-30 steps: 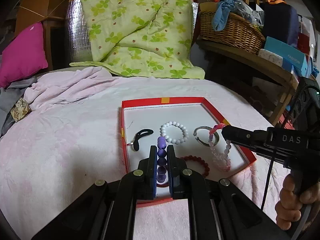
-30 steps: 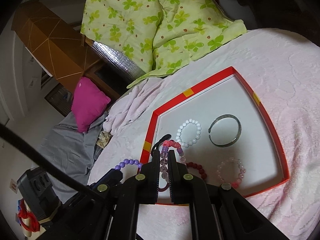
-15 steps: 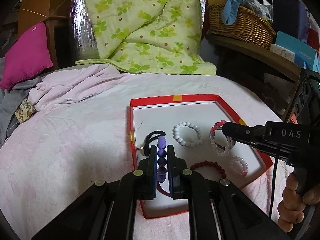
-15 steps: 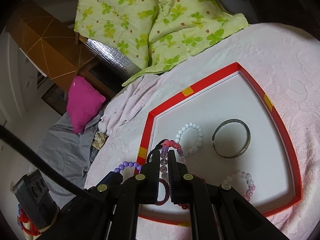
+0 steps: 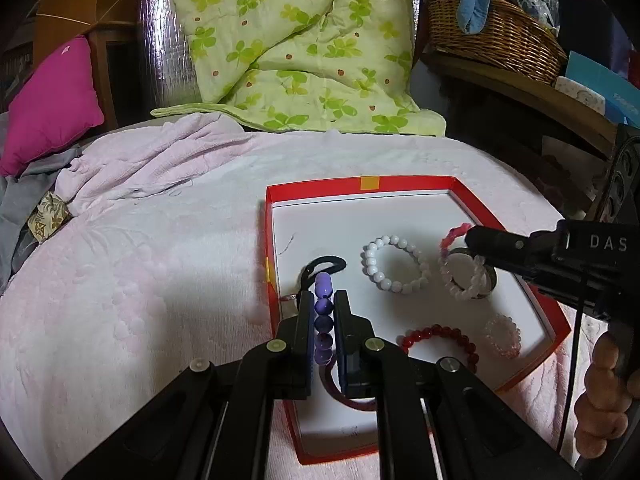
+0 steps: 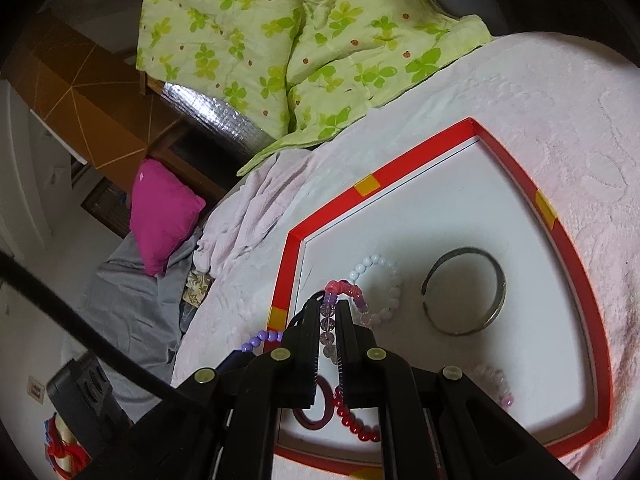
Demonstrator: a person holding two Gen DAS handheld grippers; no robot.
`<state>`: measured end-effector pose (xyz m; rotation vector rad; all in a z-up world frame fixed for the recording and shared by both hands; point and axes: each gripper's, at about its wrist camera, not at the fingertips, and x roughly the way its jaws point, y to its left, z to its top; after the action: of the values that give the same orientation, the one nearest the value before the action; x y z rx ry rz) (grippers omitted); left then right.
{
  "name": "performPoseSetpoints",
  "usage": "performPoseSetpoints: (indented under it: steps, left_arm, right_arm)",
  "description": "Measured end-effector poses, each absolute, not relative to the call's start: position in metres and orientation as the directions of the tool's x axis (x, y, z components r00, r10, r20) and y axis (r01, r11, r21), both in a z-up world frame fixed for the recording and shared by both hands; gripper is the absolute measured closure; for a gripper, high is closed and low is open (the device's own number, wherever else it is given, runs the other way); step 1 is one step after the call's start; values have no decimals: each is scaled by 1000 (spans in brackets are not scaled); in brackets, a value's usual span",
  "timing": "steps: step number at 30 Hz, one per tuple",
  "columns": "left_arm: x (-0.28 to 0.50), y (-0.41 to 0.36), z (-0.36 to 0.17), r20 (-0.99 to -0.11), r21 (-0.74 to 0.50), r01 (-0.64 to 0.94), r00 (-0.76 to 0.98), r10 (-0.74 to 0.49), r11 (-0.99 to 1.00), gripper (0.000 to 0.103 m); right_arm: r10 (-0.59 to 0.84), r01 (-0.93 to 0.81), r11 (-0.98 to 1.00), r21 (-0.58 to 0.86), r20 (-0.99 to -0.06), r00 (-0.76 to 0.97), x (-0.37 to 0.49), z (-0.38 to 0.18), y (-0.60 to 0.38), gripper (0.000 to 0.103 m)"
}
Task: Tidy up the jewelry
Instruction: 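Carry the purple bracelet over the box with the left tool while the right tool carries the pink one, then lower both bracelets into the red box and open both tools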
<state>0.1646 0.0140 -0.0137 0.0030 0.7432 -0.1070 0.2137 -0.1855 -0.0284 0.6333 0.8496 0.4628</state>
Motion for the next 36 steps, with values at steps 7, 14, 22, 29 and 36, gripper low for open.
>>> performPoseSetpoints:
  steps: [7, 14, 22, 29, 36]
  left_arm:
    - [180, 20, -15, -683, -48, 85, 724, -95, 995, 93]
    - [193, 18, -19, -698, -69, 117, 704, -132, 991, 93]
    - [201, 12, -23, -707, -78, 146, 689, -158, 986, 93]
    - [200, 4, -28, -716, -40, 161, 684, -141, 986, 93]
    - [200, 1, -32, -723, -21, 166, 679, -129, 986, 93]
  right_arm:
    - [595, -92, 714, 694, -533, 601, 229, -25, -198, 95]
    - [581, -65, 704, 707, -521, 625, 252, -17, -210, 95]
    - [572, -43, 709, 704, -538, 619, 281, -22, -206, 95]
    - [565, -9, 711, 703, -564, 603, 299, -38, -200, 95]
    - [543, 35, 716, 697, -588, 600, 309, -53, -205, 95]
